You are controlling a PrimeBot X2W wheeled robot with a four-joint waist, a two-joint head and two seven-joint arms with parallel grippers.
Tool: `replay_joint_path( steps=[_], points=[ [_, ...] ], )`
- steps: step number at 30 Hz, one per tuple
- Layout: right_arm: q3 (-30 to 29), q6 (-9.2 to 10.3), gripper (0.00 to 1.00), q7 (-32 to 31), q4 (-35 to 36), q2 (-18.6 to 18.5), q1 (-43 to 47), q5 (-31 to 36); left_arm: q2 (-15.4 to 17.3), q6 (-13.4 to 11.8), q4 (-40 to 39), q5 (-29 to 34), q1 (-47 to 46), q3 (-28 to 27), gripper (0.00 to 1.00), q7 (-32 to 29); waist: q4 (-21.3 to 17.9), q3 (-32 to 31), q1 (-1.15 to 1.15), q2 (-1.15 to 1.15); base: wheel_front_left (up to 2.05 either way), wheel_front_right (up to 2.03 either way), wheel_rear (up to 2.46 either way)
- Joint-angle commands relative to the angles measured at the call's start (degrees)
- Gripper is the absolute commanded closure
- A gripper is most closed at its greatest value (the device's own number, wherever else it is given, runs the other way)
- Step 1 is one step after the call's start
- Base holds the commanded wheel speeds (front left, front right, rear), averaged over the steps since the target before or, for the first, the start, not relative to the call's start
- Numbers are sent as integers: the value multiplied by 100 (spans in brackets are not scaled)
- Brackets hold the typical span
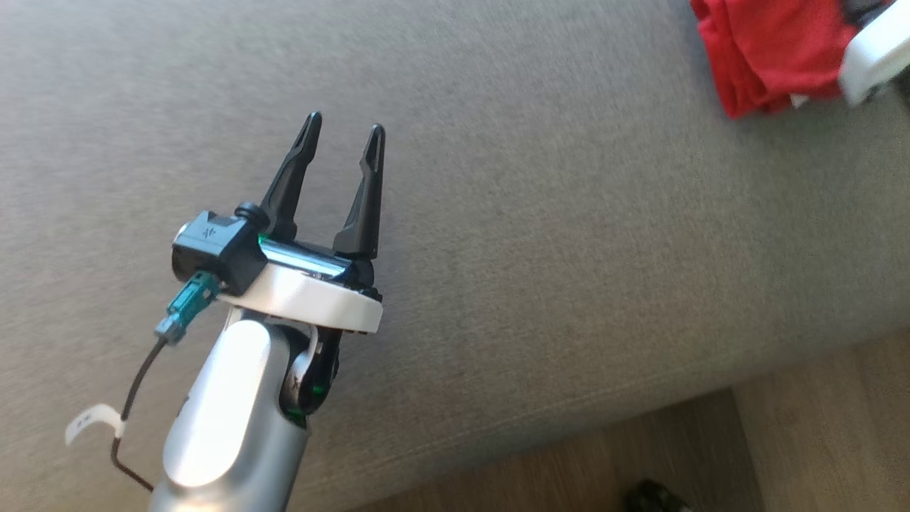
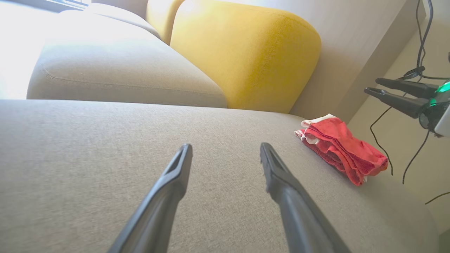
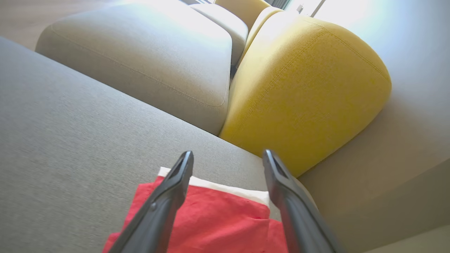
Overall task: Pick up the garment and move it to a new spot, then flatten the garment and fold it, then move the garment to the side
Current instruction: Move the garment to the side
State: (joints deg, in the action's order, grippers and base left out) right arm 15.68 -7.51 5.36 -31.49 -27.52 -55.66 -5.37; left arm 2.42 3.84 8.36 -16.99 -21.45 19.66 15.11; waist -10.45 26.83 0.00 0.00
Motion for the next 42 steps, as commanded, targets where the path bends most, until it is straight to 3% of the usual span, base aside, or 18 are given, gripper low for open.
replay_joint_path(
  steps=[1, 8, 16, 23, 27, 34, 42],
  points=[
    [13, 2, 0, -60, 345, 39, 278, -105, 47, -99, -242, -79, 68, -158, 0, -11, 470, -583, 0, 0, 0, 0, 0],
    [-131, 2, 0, 20, 1110, 518, 1383, -367, 46, -342, -306, -277, 609, -370, 0, -11, 1103, -1368, 0, 0, 0, 0, 0],
    [-708, 2, 0, 450, 1576, 1167, 2720, -386, 46, -590, -342, -298, 1174, -552, 0, -11, 1645, -1884, 0, 0, 0, 0, 0],
    [-1301, 2, 0, 764, 1931, 2001, 3950, 4, 46, -727, -226, -392, 1705, -488, 0, -11, 1977, -2273, 0, 0, 0, 0, 0],
    [-1565, 2, 0, 884, 1997, 2274, 4572, 335, 46, -752, -172, -365, 1924, -413, 0, -11, 2088, -2453, 0, 0, 0, 0, 0],
    [-1383, 2, 0, 954, 2082, 2433, 5089, 605, 46, -753, -269, -148, 2128, -463, 0, -11, 2092, -2584, 0, 0, 0, 0, 0],
    [-1414, 2, 0, 963, 2237, 2461, 5220, 483, 46, -722, -547, -8, 2269, -575, 0, -11, 2050, -2689, 0, 0, 0, 0, 0]
  ],
)
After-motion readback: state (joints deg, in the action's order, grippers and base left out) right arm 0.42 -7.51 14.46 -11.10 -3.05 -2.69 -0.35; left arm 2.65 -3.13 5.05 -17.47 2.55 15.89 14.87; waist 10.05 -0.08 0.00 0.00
